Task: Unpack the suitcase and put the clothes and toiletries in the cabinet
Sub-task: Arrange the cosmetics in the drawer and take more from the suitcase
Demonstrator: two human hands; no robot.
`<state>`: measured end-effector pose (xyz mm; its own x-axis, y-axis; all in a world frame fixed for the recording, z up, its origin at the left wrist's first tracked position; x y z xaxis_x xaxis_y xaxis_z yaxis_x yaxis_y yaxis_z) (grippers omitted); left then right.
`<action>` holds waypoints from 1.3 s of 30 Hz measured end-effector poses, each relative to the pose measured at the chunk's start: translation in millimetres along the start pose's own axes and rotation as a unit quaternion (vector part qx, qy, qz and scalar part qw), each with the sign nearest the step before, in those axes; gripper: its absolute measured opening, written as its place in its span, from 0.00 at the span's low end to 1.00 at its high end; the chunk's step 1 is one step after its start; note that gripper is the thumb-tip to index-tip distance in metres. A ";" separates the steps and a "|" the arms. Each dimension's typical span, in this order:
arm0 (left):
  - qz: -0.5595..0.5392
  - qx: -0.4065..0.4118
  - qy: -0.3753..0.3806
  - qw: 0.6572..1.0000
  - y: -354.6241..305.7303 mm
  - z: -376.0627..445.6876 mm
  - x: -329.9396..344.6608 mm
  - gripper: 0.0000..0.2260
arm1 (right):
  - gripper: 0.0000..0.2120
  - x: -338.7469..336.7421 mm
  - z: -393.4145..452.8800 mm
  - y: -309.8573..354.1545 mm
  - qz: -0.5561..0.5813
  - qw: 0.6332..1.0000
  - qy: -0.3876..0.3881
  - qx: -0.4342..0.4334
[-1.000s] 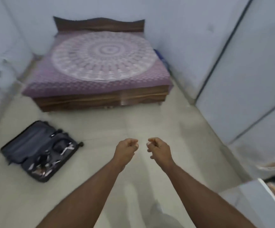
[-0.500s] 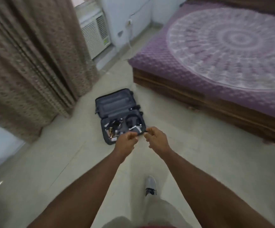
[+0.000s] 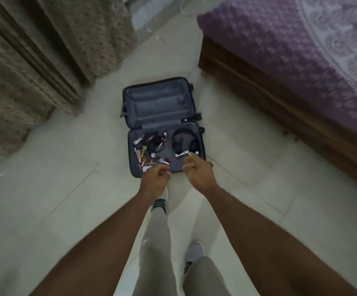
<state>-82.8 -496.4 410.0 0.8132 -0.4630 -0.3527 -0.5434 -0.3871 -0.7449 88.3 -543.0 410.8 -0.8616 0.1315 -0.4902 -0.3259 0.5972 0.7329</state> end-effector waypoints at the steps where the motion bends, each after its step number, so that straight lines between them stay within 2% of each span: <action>1: 0.007 -0.004 0.007 1.000 17.8 32.1 11.1 0.11 | 0.12 15.1 27.7 -20.3 -0.008 1.000 0.001 0.006; 6: 0.055 0.004 0.034 0.998 103.9 188.7 63.8 0.11 | 0.16 88.5 161.1 -127.6 -0.058 0.998 0.010 0.028; 12: 0.150 0.052 0.075 0.985 186.8 336.9 111.5 0.10 | 0.06 153.3 293.1 -227.4 -0.158 0.987 0.011 0.028; 16: 0.205 0.051 0.095 0.973 229.9 395.1 126.4 0.10 | 0.14 187.1 350.8 -265.6 -0.192 0.981 0.023 -0.005; 19: 0.230 0.055 0.092 0.967 259.5 417.9 130.1 0.11 | 0.14 210.4 373.6 -285.8 -0.237 0.969 0.051 -0.046; 23: 0.199 0.047 0.055 0.977 291.0 427.1 122.4 0.13 | 0.14 232.7 388.9 -296.9 -0.291 0.951 0.055 -0.090; 30: 0.151 0.052 0.022 0.987 319.0 413.6 104.4 0.09 | 0.16 263.2 396.9 -299.6 -0.469 0.861 0.088 -0.174; 34: 0.125 0.036 0.004 0.992 332.3 410.3 109.9 0.09 | 0.12 275.6 400.0 -296.4 -0.507 0.840 0.073 -0.180; 36: 0.123 0.029 0.000 0.992 339.0 408.1 111.9 0.08 | 0.09 278.9 399.8 -297.5 -0.509 0.837 0.077 -0.186; 37: 0.112 0.025 -0.005 0.993 341.5 407.7 112.0 0.08 | 0.07 278.7 400.5 -298.0 -0.492 0.848 0.069 -0.185; 39: 0.057 -0.003 -0.016 0.998 342.7 405.8 110.2 0.08 | 0.11 275.8 401.7 -295.3 -0.390 0.905 0.034 -0.164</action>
<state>-94.9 -356.5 -114.0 0.7517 -0.4794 -0.4530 -0.6344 -0.3378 -0.6953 103.2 -365.2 -130.2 -0.3377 -0.2849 -0.8971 -0.9341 0.2185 0.2823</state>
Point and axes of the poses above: each hand's wrist, its own z-axis towards the middle knuckle, its own x-axis out of the palm, y = z × x, the point moved 1 cm from there along z, towards the middle knuckle, and after that the axes turned 2 degrees about -z, right-handed, at the moved point
